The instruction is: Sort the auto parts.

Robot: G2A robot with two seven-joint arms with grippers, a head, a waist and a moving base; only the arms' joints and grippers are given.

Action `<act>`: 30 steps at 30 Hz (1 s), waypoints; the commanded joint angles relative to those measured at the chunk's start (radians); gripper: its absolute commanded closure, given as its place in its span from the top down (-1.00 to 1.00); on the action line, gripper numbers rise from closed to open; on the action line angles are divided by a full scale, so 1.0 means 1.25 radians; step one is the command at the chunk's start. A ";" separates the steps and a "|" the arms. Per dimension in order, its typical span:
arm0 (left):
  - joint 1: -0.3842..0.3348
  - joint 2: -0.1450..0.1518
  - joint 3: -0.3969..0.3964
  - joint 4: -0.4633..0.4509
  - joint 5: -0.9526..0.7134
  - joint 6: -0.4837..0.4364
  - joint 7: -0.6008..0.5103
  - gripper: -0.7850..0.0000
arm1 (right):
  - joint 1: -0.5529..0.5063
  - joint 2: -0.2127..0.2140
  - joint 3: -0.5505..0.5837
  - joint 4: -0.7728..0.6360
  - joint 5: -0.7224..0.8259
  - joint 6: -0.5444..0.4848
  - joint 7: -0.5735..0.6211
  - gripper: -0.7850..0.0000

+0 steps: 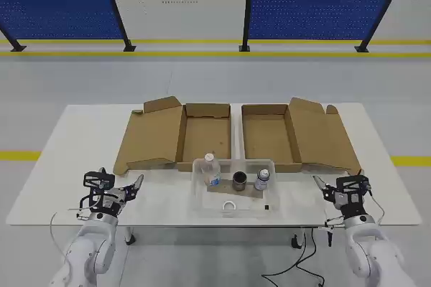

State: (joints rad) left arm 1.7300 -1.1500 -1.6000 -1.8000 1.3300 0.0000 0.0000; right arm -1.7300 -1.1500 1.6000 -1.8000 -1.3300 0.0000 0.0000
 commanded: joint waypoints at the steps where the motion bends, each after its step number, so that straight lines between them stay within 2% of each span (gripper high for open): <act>1: 0.000 0.000 0.000 0.000 0.000 0.000 0.000 1.00 | 0.000 0.000 0.000 0.000 0.000 0.000 0.000 1.00; 21: -0.006 -0.001 0.001 -0.001 -0.004 -0.001 0.000 1.00 | 0.000 0.000 0.000 0.000 0.000 0.000 0.000 1.00; 24: -0.023 -0.003 0.010 -0.010 -0.033 -0.026 -0.002 1.00 | 0.000 0.000 0.000 0.000 0.000 0.000 0.000 1.00; 30: -0.081 -0.004 0.039 -0.031 -0.091 -0.139 -0.033 1.00 | 0.000 0.000 0.000 0.000 0.000 0.000 0.000 1.00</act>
State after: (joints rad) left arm 1.6437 -1.1545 -1.5606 -1.8356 1.2294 -0.1426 -0.0325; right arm -1.7300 -1.1500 1.6000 -1.8000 -1.3300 0.0000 0.0000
